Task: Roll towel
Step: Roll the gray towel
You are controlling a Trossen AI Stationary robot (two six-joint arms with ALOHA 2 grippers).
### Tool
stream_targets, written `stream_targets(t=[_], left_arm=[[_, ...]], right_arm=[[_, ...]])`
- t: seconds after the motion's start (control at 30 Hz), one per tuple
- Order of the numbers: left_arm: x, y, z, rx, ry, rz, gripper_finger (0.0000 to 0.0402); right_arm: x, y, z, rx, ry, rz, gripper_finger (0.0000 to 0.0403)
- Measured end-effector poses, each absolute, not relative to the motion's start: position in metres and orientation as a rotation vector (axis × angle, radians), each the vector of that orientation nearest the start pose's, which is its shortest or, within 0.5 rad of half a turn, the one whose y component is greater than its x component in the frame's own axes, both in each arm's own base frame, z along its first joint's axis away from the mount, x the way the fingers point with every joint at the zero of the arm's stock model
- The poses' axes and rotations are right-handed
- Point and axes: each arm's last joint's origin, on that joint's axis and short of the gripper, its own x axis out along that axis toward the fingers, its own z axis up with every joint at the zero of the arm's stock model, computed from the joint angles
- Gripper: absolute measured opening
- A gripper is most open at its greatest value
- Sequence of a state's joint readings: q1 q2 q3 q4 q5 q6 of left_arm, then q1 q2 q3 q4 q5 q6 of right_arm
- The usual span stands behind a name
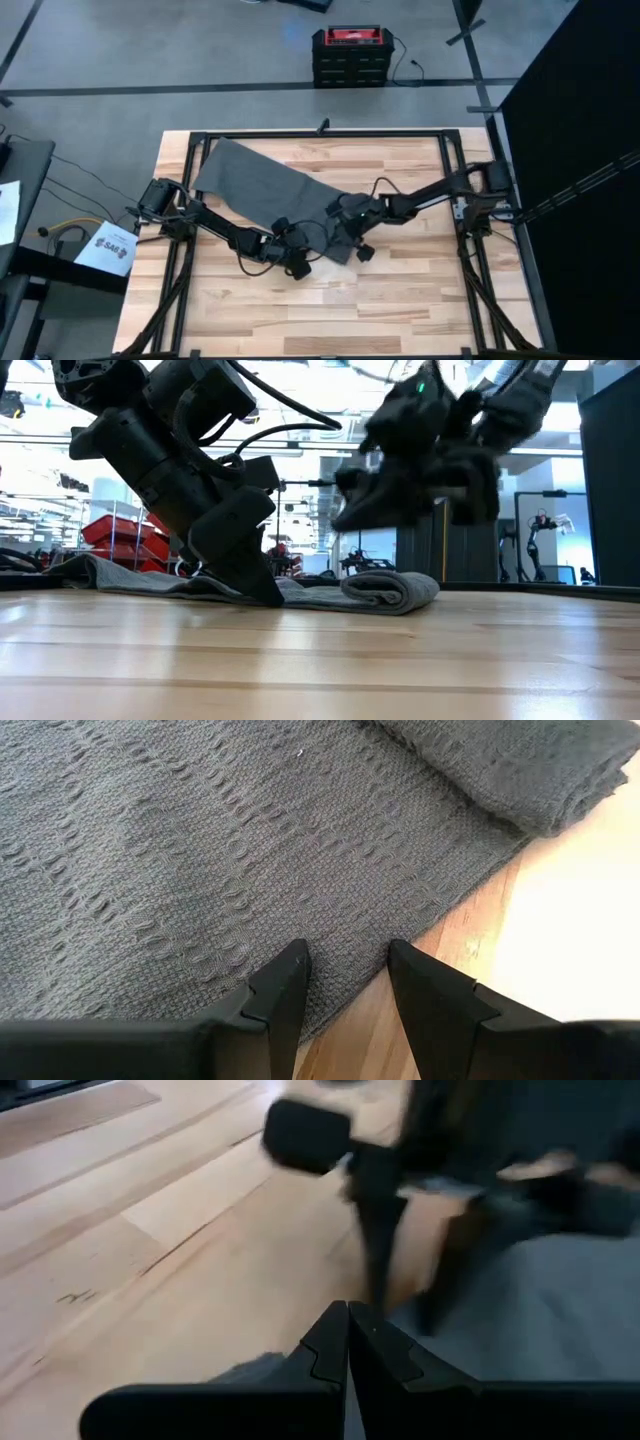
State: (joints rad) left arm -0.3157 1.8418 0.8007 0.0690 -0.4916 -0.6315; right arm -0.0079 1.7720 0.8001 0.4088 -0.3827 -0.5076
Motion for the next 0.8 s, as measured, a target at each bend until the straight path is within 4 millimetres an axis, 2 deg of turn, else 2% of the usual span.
stream_targets(t=[0.17,0.3,0.4,0.5,0.6,0.7,0.8], left_arm=[[0.307,-0.086,0.110,-0.212,0.777,0.392,0.0134],[0.314,-0.085,0.139,-0.135,0.640,0.298,0.0133],[0.324,-0.070,0.156,-0.050,0.527,0.289,0.0134],[0.334,-0.040,0.155,0.039,0.504,0.313,0.0134],[0.344,0.008,0.154,0.029,0.451,0.334,0.0134],[0.350,0.053,0.140,-0.063,0.406,0.279,0.0134],[0.354,0.074,0.119,-0.139,0.417,0.214,0.0133]], right_arm=[[0.322,-0.019,0.171,-0.376,0.549,0.360,0.0000],[0.313,-0.041,0.160,-0.315,0.683,0.305,0.0000],[0.311,-0.055,0.147,-0.266,0.752,0.262,0.0000],[0.310,-0.065,0.141,-0.265,0.809,0.163,0.0000],[0.312,-0.070,0.145,-0.324,0.862,0.047,0.0000],[0.310,-0.073,0.147,-0.325,0.933,0.027,0.0000],[0.307,-0.072,0.144,-0.303,0.982,0.031,0.0000]])
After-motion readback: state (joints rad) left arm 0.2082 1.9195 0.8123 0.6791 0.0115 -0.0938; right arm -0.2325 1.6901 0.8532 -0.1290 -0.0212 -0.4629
